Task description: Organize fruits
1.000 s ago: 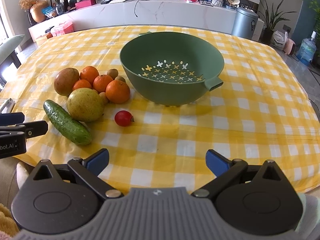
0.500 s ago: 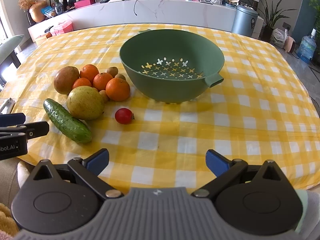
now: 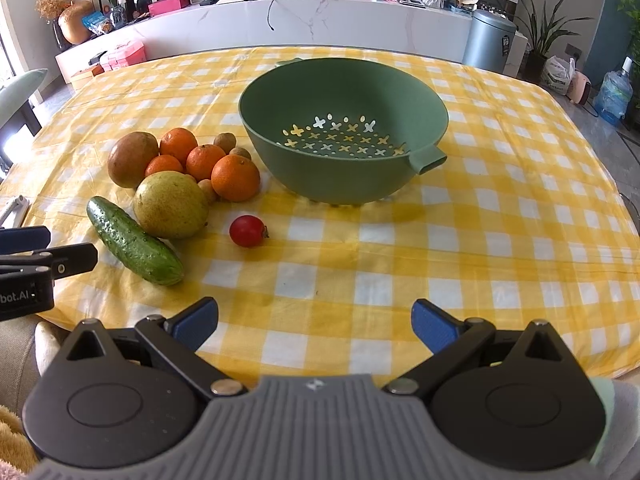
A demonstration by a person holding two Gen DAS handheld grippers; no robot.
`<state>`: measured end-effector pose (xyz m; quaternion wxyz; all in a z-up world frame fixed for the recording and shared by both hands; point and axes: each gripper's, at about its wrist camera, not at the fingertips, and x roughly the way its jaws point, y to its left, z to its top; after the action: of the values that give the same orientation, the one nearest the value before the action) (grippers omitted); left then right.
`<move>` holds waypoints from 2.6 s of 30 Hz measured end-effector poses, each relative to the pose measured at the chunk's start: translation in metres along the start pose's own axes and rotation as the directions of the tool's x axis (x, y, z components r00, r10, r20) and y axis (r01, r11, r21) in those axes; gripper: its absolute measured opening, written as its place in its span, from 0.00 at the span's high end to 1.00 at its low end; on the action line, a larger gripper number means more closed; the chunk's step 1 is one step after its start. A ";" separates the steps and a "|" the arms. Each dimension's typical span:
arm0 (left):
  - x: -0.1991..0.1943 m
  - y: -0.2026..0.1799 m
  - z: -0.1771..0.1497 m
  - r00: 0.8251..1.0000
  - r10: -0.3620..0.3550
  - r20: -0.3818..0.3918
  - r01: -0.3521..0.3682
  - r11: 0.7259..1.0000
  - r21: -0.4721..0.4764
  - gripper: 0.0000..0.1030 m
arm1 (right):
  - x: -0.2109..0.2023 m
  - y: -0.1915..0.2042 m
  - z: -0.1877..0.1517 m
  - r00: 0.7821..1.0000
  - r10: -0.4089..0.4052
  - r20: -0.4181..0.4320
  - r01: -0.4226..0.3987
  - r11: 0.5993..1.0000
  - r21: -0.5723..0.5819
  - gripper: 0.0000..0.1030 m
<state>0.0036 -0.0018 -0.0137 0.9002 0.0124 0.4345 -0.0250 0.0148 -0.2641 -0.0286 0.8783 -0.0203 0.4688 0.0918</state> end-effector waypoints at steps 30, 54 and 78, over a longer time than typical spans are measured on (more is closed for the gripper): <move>-0.002 0.022 -0.014 0.996 -0.081 0.045 0.083 0.996 -0.036 0.25 | 0.000 0.024 -0.004 0.999 0.011 0.037 -0.010 1.000 -0.026 0.04; 0.039 0.065 0.023 0.998 -0.066 0.021 0.068 0.989 -0.129 0.37 | 0.054 0.060 0.042 0.927 0.354 0.127 -0.345 0.935 -0.086 0.34; 0.087 0.083 0.060 0.995 -0.094 0.015 0.094 0.996 0.005 0.23 | 0.094 0.078 0.056 0.949 0.313 0.034 -0.313 0.950 -0.009 0.33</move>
<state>0.1094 0.0758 -0.0446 0.9014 -0.0065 0.4275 -0.0684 0.0973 -0.1670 -0.0712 0.8606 0.0544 0.4506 0.2309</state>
